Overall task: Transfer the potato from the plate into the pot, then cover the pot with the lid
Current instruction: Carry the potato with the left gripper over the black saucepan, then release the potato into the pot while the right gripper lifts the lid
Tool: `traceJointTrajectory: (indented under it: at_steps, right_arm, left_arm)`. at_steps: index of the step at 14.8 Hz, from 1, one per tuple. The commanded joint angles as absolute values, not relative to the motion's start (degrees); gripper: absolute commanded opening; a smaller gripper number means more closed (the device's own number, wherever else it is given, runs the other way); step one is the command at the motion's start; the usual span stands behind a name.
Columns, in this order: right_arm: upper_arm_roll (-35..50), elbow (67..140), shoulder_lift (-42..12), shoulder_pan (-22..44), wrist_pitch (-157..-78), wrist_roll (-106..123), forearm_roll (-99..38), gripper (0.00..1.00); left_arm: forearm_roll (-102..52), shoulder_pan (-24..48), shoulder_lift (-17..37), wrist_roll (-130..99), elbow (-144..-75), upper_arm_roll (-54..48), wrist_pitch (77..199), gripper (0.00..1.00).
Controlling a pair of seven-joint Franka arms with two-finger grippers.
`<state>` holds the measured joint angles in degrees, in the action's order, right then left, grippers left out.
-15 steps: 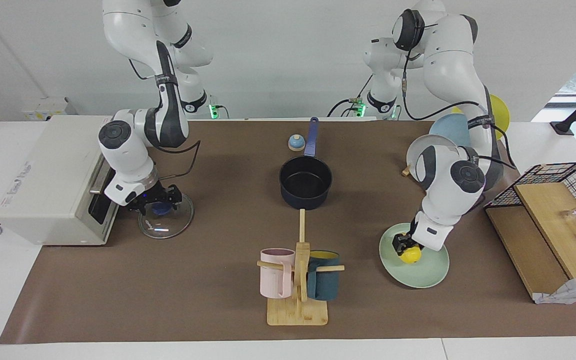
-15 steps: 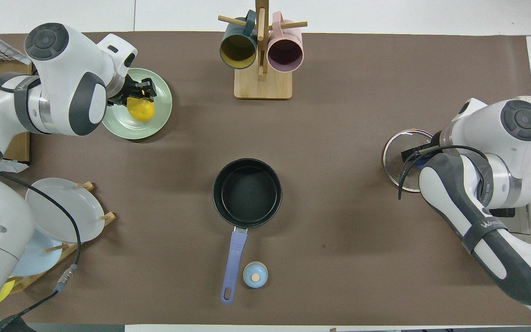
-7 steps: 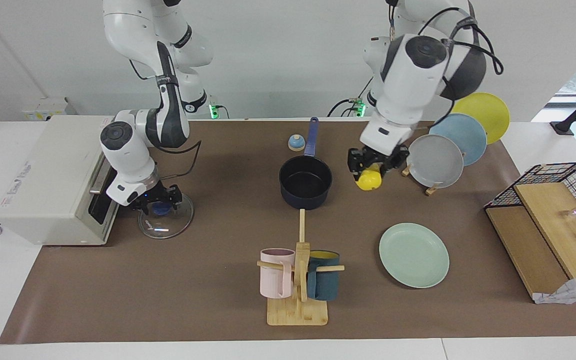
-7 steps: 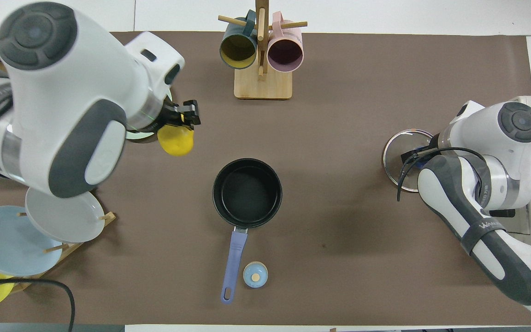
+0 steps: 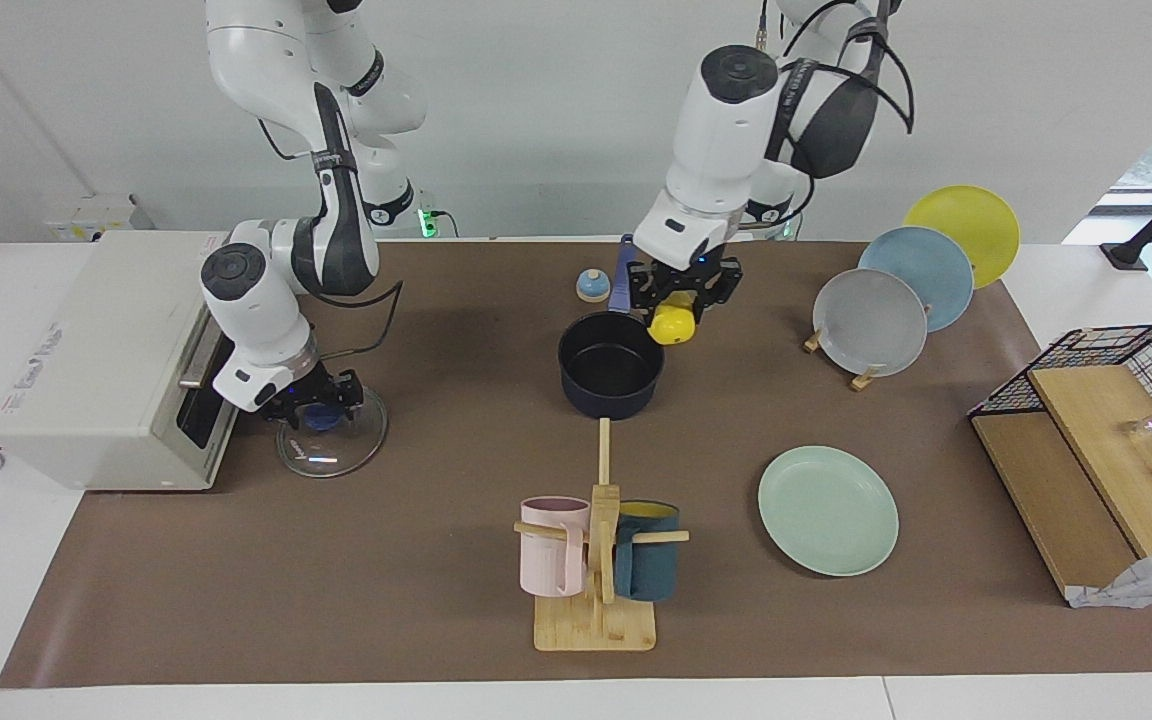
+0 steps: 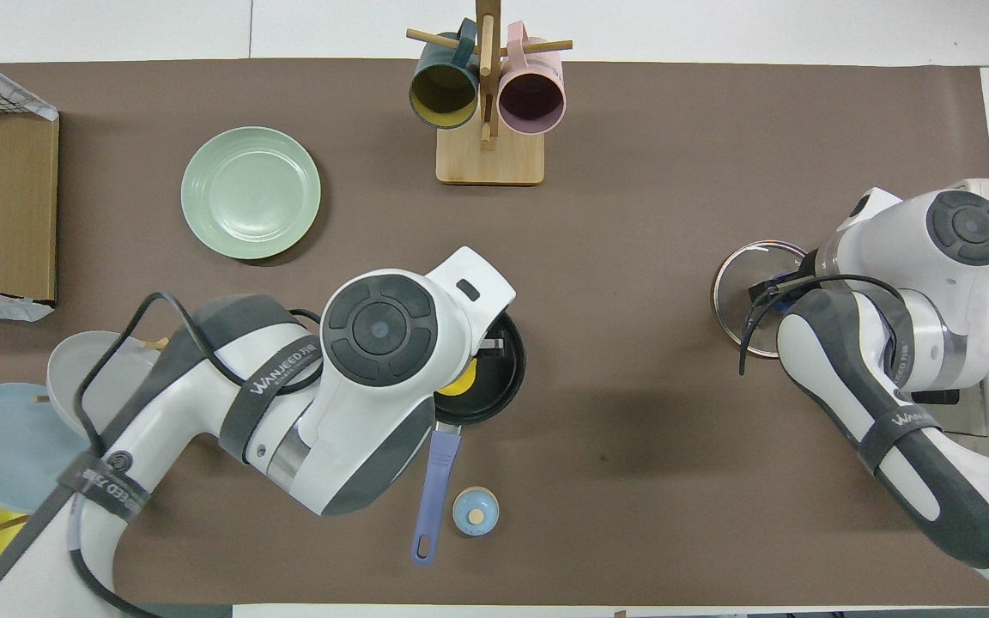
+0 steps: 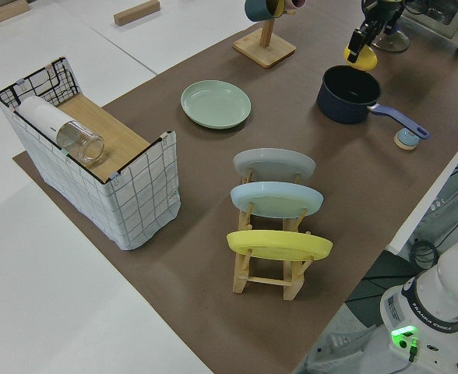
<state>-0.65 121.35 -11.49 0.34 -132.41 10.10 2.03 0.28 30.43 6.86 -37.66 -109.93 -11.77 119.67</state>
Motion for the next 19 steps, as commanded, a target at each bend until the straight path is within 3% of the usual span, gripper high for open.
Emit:
traceJointTrajectory:
  at_steps: [1, 3, 7, 8, 15, 19]
  right_arm:
    - [-0.3, 122.2, -10.6, -0.3, -132.4, 12.0, 0.9, 0.65]
    - [-0.3, 122.2, -10.6, -0.2, -132.3, 12.0, 0.9, 0.51]
    - [-0.3, 121.3, -10.7, 0.3, -130.5, 11.9, 0.9, 0.06]
    - [-0.3, 120.2, -10.8, 0.4, -129.0, 11.9, 0.9, 0.00]
    - [2.6, 108.1, -10.1, 0.8, -112.7, 11.3, 0.9, 0.00]
    - [2.6, 105.8, -7.7, 0.7, -107.2, 10.7, 0.5, 0.00]
  left_arm:
    - [0.1, 31.5, 6.0, -37.4, -115.1, -10.5, 125.1, 0.00]
    - [0.5, 32.5, 7.3, -37.6, -116.5, -10.5, 127.3, 0.00]
    - [1.1, 32.7, 9.0, -37.9, -116.7, -10.5, 128.6, 0.00]
    - [1.8, 33.1, 9.7, -38.1, -117.1, -10.5, 128.8, 0.00]
    - [2.8, 34.2, 12.1, -39.2, -118.9, -10.4, 132.4, 0.00]
    - [2.9, 34.4, 13.3, -40.2, -119.1, -10.4, 133.2, 0.00]
